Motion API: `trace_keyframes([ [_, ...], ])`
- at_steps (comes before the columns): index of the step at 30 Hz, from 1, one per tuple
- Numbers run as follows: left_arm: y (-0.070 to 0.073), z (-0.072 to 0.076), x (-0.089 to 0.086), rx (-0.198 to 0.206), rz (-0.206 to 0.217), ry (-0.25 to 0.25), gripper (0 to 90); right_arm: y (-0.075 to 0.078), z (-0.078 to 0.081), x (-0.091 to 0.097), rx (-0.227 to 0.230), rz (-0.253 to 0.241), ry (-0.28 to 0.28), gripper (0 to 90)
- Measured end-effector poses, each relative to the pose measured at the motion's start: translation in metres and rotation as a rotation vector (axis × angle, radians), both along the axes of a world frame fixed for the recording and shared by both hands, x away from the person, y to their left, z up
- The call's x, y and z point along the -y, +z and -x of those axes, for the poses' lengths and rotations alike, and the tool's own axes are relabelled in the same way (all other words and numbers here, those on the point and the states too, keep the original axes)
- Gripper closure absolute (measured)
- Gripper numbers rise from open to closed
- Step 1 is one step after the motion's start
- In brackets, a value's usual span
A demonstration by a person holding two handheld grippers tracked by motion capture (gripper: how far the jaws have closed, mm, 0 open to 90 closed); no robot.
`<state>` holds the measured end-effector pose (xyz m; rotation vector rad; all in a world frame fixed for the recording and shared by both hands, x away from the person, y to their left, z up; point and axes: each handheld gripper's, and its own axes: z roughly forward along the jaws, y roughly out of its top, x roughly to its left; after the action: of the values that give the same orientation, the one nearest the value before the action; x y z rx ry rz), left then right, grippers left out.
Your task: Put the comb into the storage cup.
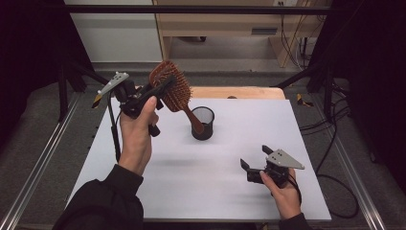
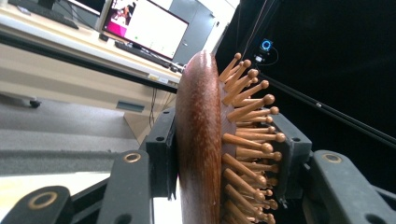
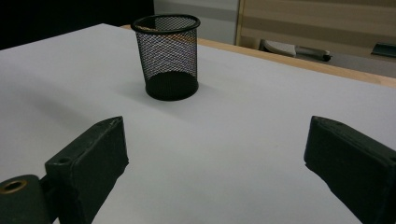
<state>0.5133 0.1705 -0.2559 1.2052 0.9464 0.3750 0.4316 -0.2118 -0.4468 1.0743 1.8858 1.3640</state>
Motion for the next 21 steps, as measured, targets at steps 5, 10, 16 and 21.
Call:
trace_keyframes([
  [5, 0.004, -0.014, 0.004, 0.016, 0.002, 0.017, 51.9, 0.001, -0.001, 0.001, 0.005, -0.005, -0.007, 6.2],
  [10, 0.006, -0.023, 0.011, 0.021, -0.014, 0.021, 52.0, 0.001, -0.002, -0.001, 0.008, -0.003, -0.004, 6.2],
  [16, 0.001, -0.033, 0.022, 0.009, -0.062, 0.003, 51.9, 0.001, -0.002, -0.001, 0.005, 0.004, -0.001, 6.0],
  [21, -0.004, -0.038, 0.028, 0.0, -0.072, 0.011, 51.9, 0.001, -0.001, 0.0, 0.01, 0.0, -0.015, 5.0],
])
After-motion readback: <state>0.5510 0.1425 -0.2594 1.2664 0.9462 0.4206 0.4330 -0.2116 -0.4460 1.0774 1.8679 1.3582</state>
